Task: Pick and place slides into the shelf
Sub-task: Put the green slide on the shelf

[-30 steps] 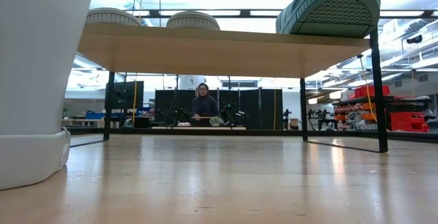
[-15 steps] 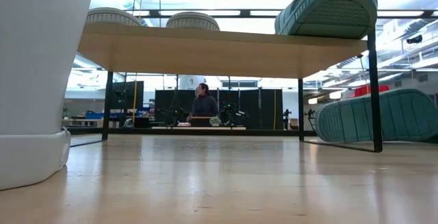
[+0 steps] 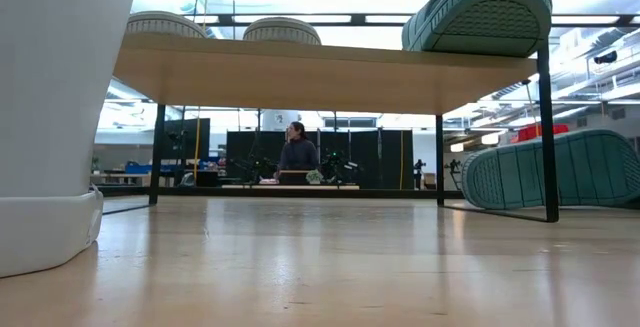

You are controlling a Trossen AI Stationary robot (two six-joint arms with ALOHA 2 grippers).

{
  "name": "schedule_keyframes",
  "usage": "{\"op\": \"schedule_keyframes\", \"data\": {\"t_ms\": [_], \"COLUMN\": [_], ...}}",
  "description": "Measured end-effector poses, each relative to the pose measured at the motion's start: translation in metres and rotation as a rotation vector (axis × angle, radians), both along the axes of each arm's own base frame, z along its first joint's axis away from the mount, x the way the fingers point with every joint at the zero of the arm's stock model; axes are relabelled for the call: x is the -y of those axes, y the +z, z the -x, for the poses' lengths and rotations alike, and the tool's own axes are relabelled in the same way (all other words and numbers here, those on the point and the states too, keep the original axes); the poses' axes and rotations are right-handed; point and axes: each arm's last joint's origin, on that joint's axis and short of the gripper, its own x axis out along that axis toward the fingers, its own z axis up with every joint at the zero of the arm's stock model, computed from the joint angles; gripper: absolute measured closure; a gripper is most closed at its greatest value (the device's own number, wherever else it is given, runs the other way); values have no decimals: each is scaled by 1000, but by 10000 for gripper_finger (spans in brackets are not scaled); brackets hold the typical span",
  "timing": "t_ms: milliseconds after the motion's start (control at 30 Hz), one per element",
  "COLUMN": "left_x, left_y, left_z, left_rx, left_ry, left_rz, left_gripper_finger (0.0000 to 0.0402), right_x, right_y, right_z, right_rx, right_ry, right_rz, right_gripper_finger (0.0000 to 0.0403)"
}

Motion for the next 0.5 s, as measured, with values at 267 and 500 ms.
{"op": "schedule_keyframes", "data": {"t_ms": [267, 500], "left_x": [-1, -2], "left_y": [-3, -16], "left_z": [0, 3], "left_rx": [-34, -180], "left_ry": [2, 0], "left_rz": [-1, -28], "left_gripper_finger": [152, 154], "right_x": [7, 6], "right_y": [-30, -46], "right_z": [14, 18], "right_rx": [-208, -355], "right_ry": [-58, -22], "right_rz": [-142, -221], "right_gripper_finger": [299, 286]}}
